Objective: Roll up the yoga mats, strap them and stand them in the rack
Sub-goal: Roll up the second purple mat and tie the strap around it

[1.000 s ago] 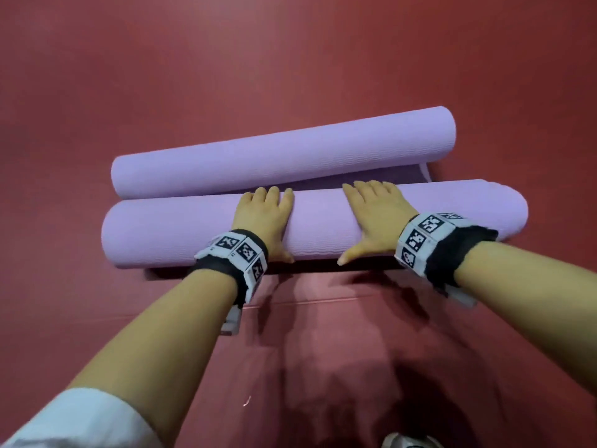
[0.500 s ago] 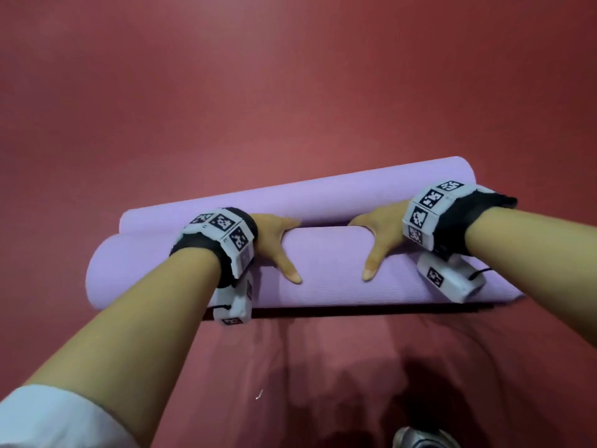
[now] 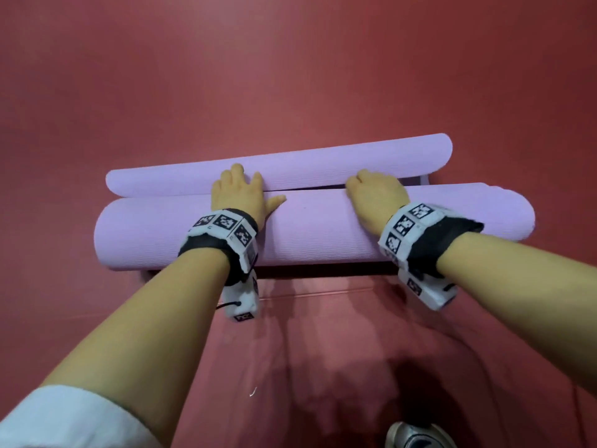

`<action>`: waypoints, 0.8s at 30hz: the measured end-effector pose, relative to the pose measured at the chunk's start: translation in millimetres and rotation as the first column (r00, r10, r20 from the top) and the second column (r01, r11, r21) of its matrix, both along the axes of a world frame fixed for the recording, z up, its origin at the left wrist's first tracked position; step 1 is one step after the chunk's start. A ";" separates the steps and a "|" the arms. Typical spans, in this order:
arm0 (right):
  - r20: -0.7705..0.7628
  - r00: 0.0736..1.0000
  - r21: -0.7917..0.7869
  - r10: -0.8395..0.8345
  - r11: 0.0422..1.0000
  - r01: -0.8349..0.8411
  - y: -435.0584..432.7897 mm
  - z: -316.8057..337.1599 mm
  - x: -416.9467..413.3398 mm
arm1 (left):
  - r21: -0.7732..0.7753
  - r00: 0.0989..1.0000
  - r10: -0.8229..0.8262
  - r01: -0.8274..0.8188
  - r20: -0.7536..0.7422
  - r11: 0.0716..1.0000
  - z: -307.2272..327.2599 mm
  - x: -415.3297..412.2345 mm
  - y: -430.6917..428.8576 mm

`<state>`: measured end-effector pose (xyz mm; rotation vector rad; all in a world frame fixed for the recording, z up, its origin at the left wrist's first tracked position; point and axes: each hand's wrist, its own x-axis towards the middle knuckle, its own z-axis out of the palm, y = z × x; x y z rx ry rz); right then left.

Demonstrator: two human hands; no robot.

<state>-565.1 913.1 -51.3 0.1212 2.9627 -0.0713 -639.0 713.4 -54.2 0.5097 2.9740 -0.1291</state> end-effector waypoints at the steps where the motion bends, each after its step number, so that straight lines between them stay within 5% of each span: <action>1: 0.009 1.000 -0.001 0.029 1.000 -0.029 -8.0 0.8 4.6 | 0.003 0.999 -0.005 0.005 -0.041 1.000 0.0 0.4 -0.2; 5: 0.179 0.975 0.117 0.135 0.981 -0.158 -28.7 -6.5 25.7 | -0.050 0.992 -0.064 0.058 -0.113 0.997 -4.1 -6.1 3.5; 9: 0.123 0.973 0.144 0.194 0.967 -0.211 -20.1 -0.8 -2.5 | -0.046 0.994 -0.056 0.052 -0.098 0.998 -5.7 -14.7 15.0; 13: 0.215 0.955 0.054 0.206 0.973 -0.222 -14.0 16.0 -27.4 | 0.029 0.983 -0.185 0.185 0.013 0.982 -7.0 -30.1 23.9; 17: 0.187 0.960 0.104 0.210 0.967 -0.231 -16.4 8.1 -19.9 | 0.030 0.975 -0.076 0.072 0.209 0.997 1.1 -38.0 19.6; 24: 0.200 0.957 0.023 0.209 0.976 -0.218 -8.6 3.0 -30.6 | -0.065 0.989 -0.145 0.145 -0.004 0.987 1.1 -39.1 32.7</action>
